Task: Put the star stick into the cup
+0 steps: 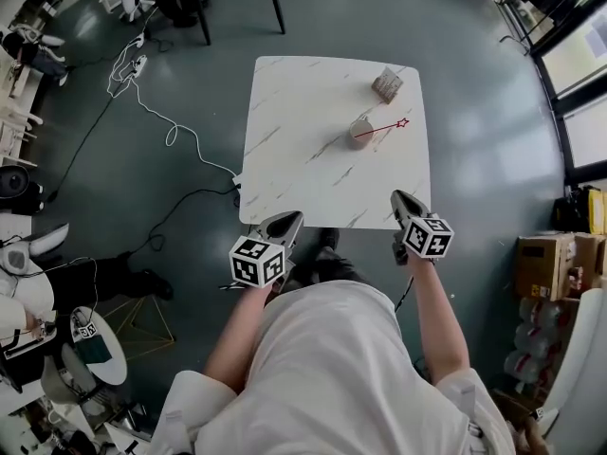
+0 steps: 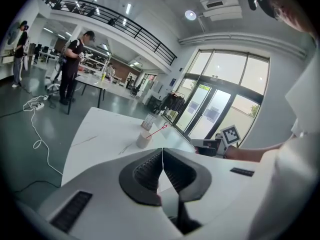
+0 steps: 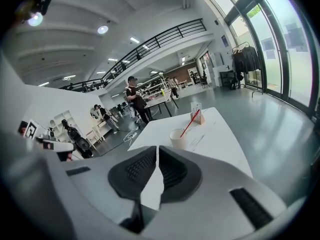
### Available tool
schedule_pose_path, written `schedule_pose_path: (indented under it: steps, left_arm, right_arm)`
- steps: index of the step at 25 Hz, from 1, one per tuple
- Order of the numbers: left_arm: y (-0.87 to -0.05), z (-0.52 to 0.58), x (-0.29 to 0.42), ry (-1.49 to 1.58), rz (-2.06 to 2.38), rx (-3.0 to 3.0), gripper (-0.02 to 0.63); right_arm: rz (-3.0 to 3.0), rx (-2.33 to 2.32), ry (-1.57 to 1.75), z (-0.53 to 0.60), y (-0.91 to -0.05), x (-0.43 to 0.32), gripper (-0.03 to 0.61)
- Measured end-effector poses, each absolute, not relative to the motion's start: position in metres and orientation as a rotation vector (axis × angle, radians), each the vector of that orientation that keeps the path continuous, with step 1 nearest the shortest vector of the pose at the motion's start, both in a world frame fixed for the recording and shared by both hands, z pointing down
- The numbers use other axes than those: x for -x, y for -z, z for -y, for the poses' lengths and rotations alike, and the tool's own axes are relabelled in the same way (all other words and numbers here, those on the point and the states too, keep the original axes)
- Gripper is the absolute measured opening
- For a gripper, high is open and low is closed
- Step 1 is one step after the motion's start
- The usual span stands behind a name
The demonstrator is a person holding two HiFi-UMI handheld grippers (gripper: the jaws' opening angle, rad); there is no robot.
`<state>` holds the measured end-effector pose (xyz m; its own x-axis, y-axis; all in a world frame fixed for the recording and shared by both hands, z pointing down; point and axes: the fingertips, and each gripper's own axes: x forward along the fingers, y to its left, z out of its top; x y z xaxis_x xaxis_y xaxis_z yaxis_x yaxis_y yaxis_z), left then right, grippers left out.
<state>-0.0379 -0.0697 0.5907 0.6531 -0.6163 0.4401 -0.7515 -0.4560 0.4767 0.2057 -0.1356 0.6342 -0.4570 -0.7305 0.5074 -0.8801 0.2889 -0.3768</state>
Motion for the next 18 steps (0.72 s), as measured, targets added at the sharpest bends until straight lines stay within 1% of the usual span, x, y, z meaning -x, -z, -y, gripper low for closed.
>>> schedule_pose_path:
  steps: [10,18]
  left_arm:
    - [-0.569,0.013,0.033,-0.261,0.967,-2.250,0.015]
    - [-0.573,-0.006,0.008,-0.290,0.912,-2.284,0.015]
  right_arm:
    - [2.357,-1.609,-0.913,0.045,-0.582,-0.221,0.034]
    - [2.383,-1.627,-0.913,-0.010,-0.569,-0.245,0.034]
